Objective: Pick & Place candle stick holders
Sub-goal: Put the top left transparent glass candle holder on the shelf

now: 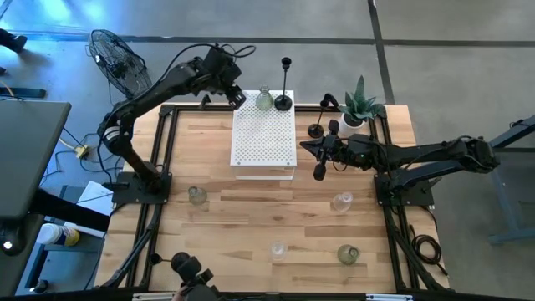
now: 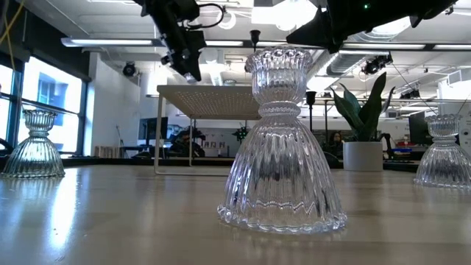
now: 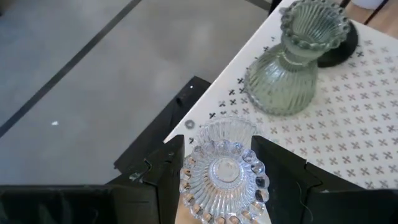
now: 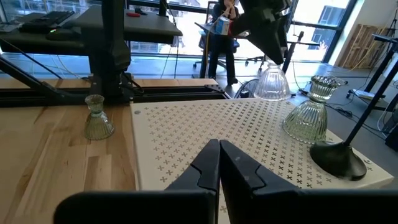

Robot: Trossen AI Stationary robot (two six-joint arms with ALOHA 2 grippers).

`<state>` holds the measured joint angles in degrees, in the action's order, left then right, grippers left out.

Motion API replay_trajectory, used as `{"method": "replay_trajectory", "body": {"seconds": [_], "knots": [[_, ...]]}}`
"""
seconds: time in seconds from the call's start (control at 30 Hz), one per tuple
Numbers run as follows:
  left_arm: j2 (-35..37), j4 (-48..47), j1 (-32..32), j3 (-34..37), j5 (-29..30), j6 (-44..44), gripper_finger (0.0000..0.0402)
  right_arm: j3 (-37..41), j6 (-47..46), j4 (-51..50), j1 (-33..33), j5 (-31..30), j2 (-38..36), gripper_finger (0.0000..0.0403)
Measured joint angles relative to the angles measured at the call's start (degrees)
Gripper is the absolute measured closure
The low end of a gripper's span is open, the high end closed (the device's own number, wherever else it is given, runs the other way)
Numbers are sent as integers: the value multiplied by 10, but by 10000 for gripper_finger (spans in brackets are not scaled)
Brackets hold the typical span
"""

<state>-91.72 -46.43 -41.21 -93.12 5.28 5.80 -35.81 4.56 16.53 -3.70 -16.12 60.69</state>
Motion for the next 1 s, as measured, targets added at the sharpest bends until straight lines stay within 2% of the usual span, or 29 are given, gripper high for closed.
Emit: {"method": "replay_trajectory", "body": {"seconds": [1.0], "knots": [[-26, 17, 0, 0, -7, 14, 231, 0, 5, 0, 0, 1, 0, 401]]}}
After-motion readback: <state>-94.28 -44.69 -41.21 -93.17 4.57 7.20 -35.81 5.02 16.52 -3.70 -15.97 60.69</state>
